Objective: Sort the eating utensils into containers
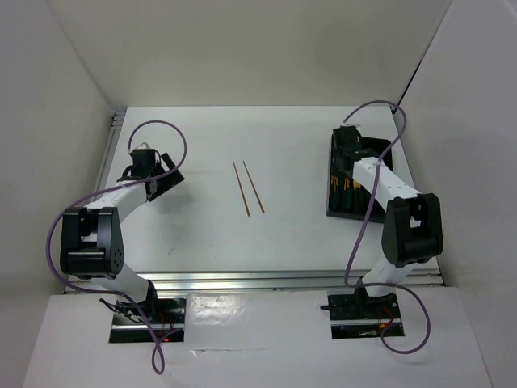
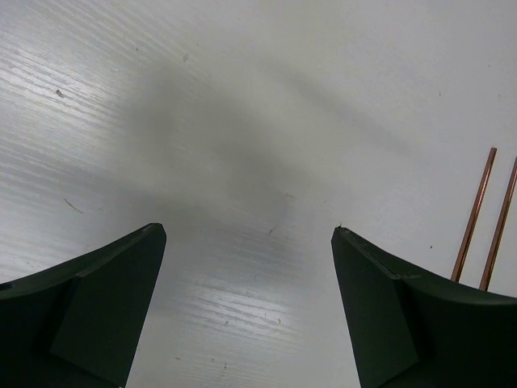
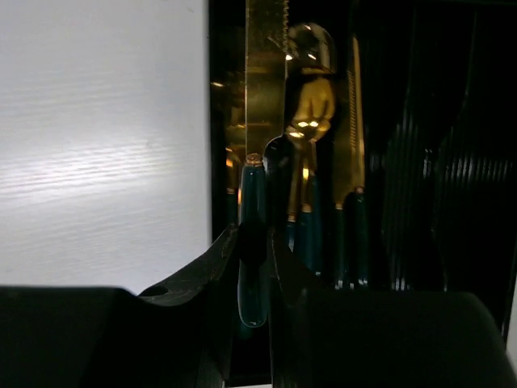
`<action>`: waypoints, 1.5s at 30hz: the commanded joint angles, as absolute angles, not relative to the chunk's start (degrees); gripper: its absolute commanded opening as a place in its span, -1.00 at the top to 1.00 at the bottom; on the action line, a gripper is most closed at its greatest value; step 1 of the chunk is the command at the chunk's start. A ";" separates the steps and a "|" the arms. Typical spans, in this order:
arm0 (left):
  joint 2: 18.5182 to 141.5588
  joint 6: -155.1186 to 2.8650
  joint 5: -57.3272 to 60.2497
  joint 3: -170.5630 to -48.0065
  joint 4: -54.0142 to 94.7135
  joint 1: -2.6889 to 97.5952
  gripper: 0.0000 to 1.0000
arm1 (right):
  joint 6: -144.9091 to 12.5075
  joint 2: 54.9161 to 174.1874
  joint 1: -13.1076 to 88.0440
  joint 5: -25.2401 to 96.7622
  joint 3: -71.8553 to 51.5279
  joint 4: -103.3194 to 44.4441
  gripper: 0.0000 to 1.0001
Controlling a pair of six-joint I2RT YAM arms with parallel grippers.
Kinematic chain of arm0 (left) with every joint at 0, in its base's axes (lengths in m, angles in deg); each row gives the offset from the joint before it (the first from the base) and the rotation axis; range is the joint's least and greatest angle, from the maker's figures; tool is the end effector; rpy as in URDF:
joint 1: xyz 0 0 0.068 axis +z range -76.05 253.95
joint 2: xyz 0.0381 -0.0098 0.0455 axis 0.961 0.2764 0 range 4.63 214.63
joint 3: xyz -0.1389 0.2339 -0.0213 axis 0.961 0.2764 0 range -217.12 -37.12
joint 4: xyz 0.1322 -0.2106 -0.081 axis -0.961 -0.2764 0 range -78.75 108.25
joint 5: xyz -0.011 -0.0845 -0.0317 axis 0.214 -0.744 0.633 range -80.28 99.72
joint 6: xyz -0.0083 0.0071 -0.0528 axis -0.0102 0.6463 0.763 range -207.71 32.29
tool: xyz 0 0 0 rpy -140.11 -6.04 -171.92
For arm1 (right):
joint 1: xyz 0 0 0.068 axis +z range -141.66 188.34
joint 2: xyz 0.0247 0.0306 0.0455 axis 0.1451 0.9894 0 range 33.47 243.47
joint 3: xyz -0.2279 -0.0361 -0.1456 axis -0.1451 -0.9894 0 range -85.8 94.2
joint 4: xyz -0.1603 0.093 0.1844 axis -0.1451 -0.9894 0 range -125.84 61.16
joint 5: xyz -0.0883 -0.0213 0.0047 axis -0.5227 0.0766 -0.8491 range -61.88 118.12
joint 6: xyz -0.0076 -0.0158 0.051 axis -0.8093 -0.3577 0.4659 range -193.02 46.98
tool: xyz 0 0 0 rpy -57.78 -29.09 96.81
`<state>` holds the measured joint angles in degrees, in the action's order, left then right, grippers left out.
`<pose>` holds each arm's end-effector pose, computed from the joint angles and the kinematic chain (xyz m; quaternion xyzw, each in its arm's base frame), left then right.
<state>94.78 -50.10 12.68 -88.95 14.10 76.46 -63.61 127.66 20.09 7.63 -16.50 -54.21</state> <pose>0.3306 0.0163 0.1987 -0.3235 0.8558 -0.0990 0.3913 0.3505 0.0601 0.2455 0.0415 0.9265 -0.1031 0.3595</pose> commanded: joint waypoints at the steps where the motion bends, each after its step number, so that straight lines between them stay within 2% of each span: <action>1: 94.54 -51.32 11.49 -88.62 16.31 76.77 -0.98 | -67.74 123.39 14.60 12.56 -18.73 -53.19 0.99; 2: 94.54 -51.32 11.48 -88.62 16.31 76.77 -0.98 | -68.44 122.86 13.97 12.56 -18.74 -53.97 0.99; 4: 95.07 -51.32 10.96 -88.62 16.31 76.77 -0.98 | -68.45 122.06 13.97 11.16 -19.26 -54.51 0.86; 9: 95.60 -51.32 10.43 -88.62 16.84 76.77 -0.98 | -68.97 122.15 13.44 11.16 -19.88 -55.82 0.86; 14: 96.21 -51.32 8.59 -89.15 17.36 76.77 -0.98 | -68.97 125.31 12.30 5.19 -19.01 -57.93 0.86; 20: 96.74 -51.32 8.58 -89.15 17.37 76.77 -0.98 | -68.45 126.46 9.49 5.70 -20.06 -57.06 0.83; 38: 97.27 -51.32 8.05 -89.15 17.37 76.77 -0.98 | -68.53 132.78 9.48 7.47 -21.20 -56.00 0.76; 40: 97.27 -51.32 8.05 -89.15 17.37 76.77 -0.98 | -67.92 133.48 9.48 7.47 -21.20 -56.00 0.66; 41: 97.27 -51.32 8.05 -89.15 17.37 76.77 -0.98 | -67.31 134.19 9.48 7.99 -20.59 -56.61 0.50; 45: 96.75 -51.32 8.05 -89.15 17.37 76.77 -0.98 | -66.78 133.32 9.48 9.57 -20.06 -57.14 0.30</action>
<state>97.14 -50.19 8.49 -88.95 15.72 76.46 -67.56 134.02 9.47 8.53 -21.35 -57.27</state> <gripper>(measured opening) 0.992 0.327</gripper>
